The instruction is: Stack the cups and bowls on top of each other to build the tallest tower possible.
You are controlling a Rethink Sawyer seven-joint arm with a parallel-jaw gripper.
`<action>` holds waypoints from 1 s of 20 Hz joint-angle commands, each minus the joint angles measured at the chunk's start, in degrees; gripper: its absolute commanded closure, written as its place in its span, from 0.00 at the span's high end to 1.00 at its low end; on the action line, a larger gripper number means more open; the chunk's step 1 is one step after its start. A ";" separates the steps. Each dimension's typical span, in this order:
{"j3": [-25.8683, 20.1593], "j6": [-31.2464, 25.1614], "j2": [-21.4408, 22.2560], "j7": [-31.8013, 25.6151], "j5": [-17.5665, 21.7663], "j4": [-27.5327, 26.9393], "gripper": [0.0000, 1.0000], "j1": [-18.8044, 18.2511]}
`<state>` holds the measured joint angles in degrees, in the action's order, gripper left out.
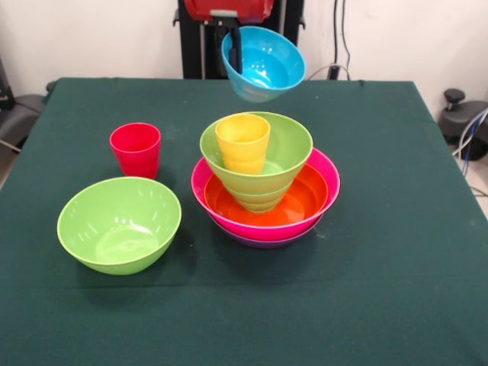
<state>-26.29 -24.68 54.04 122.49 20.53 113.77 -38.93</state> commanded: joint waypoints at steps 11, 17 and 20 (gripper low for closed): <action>-2.23 -5.44 -5.66 -6.88 5.50 -6.19 0.00 1.47; -1.89 -4.91 -5.23 -6.43 5.75 -5.56 0.00 1.78; -1.78 -4.51 -4.77 -6.21 5.86 -4.85 0.00 1.81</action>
<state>-26.32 -24.68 50.00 122.49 22.44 110.46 -38.80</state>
